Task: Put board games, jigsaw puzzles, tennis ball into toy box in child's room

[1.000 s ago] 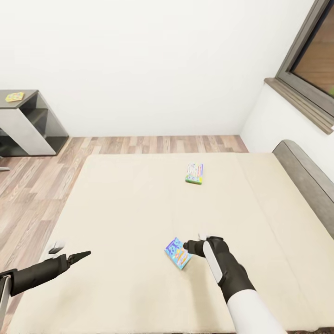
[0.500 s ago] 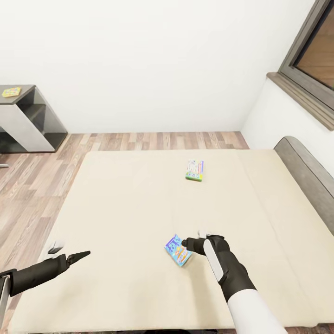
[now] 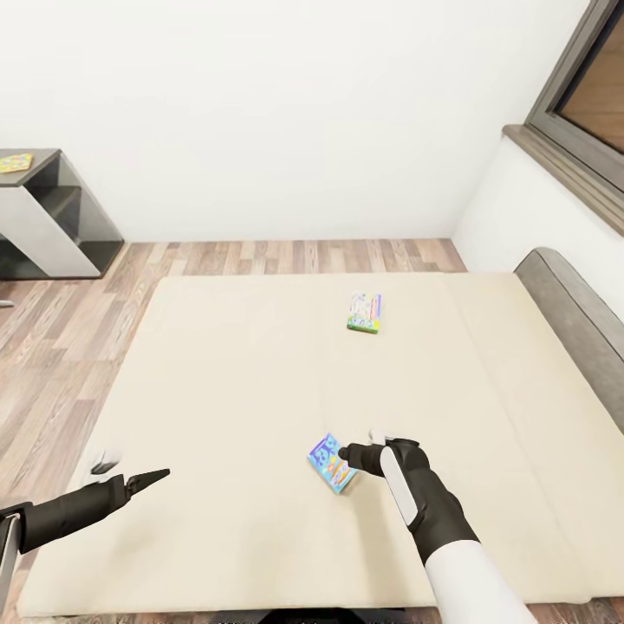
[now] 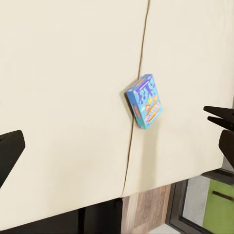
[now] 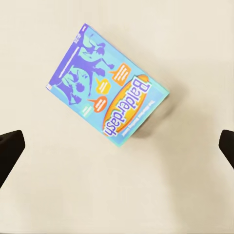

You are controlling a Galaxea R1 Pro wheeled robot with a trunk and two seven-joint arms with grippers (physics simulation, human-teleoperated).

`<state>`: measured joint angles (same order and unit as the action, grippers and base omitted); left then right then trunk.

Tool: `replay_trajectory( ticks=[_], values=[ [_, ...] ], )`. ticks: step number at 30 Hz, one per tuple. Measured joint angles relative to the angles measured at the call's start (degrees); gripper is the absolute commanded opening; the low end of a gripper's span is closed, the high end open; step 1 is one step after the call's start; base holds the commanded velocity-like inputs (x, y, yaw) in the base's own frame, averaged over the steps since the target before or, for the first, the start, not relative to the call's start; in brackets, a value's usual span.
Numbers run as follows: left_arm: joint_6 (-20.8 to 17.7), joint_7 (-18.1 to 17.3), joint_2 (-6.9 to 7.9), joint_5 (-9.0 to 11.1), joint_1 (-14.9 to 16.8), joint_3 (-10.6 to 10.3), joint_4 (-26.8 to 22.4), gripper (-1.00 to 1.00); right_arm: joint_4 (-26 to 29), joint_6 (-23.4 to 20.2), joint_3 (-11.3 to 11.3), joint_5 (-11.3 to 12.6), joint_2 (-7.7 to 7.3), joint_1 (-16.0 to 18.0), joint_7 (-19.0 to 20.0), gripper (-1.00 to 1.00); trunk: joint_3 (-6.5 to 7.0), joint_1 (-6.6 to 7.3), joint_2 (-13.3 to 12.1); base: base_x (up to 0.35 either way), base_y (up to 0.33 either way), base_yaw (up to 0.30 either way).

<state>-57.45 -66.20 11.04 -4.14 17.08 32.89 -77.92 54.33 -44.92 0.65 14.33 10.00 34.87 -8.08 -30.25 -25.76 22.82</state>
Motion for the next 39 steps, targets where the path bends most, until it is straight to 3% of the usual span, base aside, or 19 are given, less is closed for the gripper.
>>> replay_trajectory(
  ticks=[18,28,39],
  values=[
    [0.02,-0.01,-0.04,0.00,0.00,-0.16,-0.02,1.00,0.41,0.33,0.07,0.00,0.00,-0.03,1.14,1.00,-1.68,0.00,0.00,0.000,0.000,0.000],
    [0.04,-0.01,-0.04,0.00,0.00,-0.15,-0.02,1.00,5.04,0.49,0.25,0.14,0.00,-0.52,4.83,1.00,-2.62,0.00,0.00,0.000,0.000,0.000],
    [0.08,-0.01,-0.04,0.00,0.00,-0.13,-0.01,1.00,6.91,0.51,0.29,0.23,0.00,-0.91,5.67,1.00,-3.65,0.00,0.00,0.000,0.000,0.000]
  ],
)
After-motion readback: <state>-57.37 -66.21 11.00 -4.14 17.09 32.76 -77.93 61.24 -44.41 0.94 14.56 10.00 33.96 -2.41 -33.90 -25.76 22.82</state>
